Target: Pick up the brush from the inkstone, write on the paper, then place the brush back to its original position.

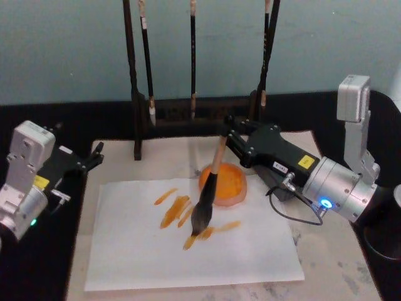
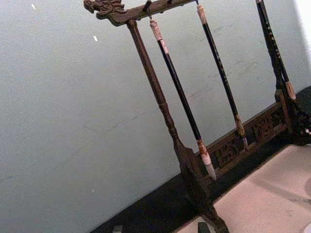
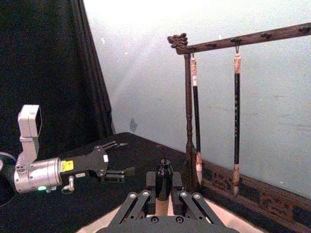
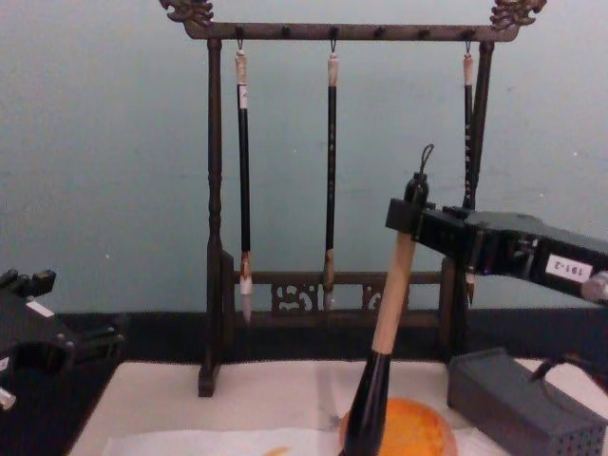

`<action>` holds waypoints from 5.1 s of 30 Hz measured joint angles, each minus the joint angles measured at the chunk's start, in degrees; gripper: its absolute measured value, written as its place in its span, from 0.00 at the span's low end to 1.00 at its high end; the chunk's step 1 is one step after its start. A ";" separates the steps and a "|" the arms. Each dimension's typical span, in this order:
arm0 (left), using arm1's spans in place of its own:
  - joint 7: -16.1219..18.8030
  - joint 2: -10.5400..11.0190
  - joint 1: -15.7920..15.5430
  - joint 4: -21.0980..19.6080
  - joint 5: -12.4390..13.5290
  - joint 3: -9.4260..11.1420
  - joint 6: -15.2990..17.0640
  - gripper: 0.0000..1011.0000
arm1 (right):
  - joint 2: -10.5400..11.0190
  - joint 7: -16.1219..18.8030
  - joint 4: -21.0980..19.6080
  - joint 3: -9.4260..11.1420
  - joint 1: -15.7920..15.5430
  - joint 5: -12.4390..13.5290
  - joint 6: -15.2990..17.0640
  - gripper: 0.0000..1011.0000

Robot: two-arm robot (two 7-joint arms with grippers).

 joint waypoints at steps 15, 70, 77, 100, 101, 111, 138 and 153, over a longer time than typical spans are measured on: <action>0.00 0.00 0.00 0.00 0.00 0.00 0.00 0.99 | -0.31 0.64 -1.76 0.69 -0.32 2.31 1.54 0.19; 0.00 0.00 0.00 0.00 0.00 0.00 0.00 0.99 | -6.54 -19.33 8.98 9.01 4.71 30.37 10.11 0.19; 0.00 0.00 0.00 0.00 0.00 0.00 0.00 0.99 | -7.62 -26.77 7.89 9.84 4.26 32.36 9.32 0.19; 0.00 0.00 0.00 0.00 0.00 0.00 0.00 0.99 | -7.39 -33.58 6.63 8.75 1.78 36.83 6.95 0.19; 0.00 0.00 0.00 0.00 0.00 0.00 0.00 0.99 | -7.27 -33.60 6.61 8.77 1.61 37.07 6.92 0.19; 0.00 0.00 0.00 0.00 0.00 0.00 0.00 0.99 | -6.90 -34.70 7.88 9.62 1.28 41.31 6.84 0.19; 0.00 0.00 0.00 0.00 0.00 0.00 0.00 0.99 | -4.55 -33.53 10.98 9.91 1.59 51.93 10.38 0.19; 0.00 0.00 0.00 0.00 0.00 0.00 0.00 0.99 | -1.56 -33.58 9.33 7.90 0.57 53.56 10.76 0.19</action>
